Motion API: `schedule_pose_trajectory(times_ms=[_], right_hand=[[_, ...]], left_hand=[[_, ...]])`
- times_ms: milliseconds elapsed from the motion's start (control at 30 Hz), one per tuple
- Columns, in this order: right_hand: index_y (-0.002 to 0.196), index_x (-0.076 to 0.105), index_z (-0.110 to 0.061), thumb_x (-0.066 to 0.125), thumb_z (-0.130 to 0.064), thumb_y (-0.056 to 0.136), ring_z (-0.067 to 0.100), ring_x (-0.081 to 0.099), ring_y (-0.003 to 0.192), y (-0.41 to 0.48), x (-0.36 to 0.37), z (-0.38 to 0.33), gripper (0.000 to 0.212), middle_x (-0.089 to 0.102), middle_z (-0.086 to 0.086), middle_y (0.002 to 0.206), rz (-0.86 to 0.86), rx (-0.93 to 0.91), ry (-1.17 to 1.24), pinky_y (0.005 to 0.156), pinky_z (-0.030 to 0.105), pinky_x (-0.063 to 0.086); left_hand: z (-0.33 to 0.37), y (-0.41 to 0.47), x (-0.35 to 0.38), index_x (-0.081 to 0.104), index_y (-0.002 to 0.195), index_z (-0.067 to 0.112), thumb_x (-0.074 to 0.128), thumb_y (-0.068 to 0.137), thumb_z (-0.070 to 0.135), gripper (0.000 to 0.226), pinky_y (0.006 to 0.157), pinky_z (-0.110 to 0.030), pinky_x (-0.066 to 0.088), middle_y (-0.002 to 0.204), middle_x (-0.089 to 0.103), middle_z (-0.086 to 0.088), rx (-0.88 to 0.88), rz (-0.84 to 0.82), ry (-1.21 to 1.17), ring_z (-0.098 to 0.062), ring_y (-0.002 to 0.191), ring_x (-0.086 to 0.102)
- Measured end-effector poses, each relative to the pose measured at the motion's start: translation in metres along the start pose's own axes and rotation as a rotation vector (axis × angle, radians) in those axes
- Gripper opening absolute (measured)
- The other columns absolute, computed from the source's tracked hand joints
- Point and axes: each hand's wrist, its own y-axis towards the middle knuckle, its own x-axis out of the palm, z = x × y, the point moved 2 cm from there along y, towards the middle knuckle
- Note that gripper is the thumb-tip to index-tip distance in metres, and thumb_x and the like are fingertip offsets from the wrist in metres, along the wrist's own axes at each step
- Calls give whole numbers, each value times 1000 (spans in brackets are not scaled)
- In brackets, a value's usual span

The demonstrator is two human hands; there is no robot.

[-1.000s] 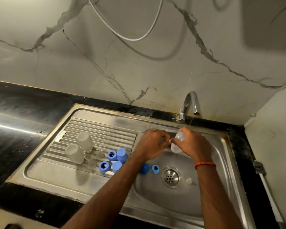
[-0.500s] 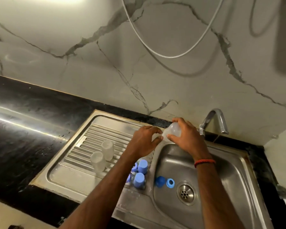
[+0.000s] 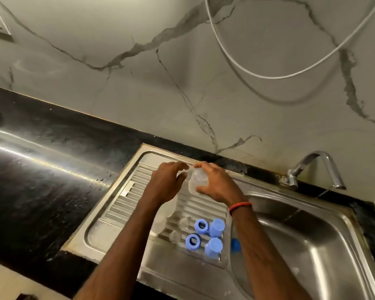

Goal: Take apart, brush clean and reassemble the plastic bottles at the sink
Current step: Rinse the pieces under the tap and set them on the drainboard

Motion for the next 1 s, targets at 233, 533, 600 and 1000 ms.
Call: schedule_pose_trajectory(times_ms=[233, 533, 600, 1000], right_hand=[[142, 42, -36, 77, -24, 82, 24, 42, 134, 24, 42, -10, 71, 42, 1, 147, -96, -23, -78, 106, 39, 43], [143, 42, -34, 77, -20, 83, 23, 42, 133, 36, 75, -4, 71, 45, 2, 144, -143, 6, -18, 105, 37, 41], [143, 42, -34, 78, -21, 83, 22, 43, 132, 38, 81, -4, 71, 45, 2, 144, -138, 4, -11, 105, 35, 41], [150, 26, -40, 82, -21, 80, 27, 41, 137, 42, 95, 4, 91, 44, 7, 149, -141, 46, 58, 107, 44, 42]], left_hand=[[-37, 1, -15, 60, 129, 27, 61, 97, 43, 35, 97, -40, 52, 128, 65, 3, -89, -8, -120, -15, 116, 58], [-55, 8, -20, 61, 128, 23, 63, 97, 40, 36, 99, -41, 52, 130, 64, 0, -104, -17, -141, -17, 117, 58], [-58, 9, -20, 61, 129, 22, 63, 97, 40, 37, 99, -42, 52, 130, 64, -1, -101, -24, -137, -17, 117, 58], [-58, 17, -14, 61, 129, 24, 62, 96, 43, 38, 100, -41, 52, 131, 64, 0, -96, -54, -122, -16, 117, 58]])
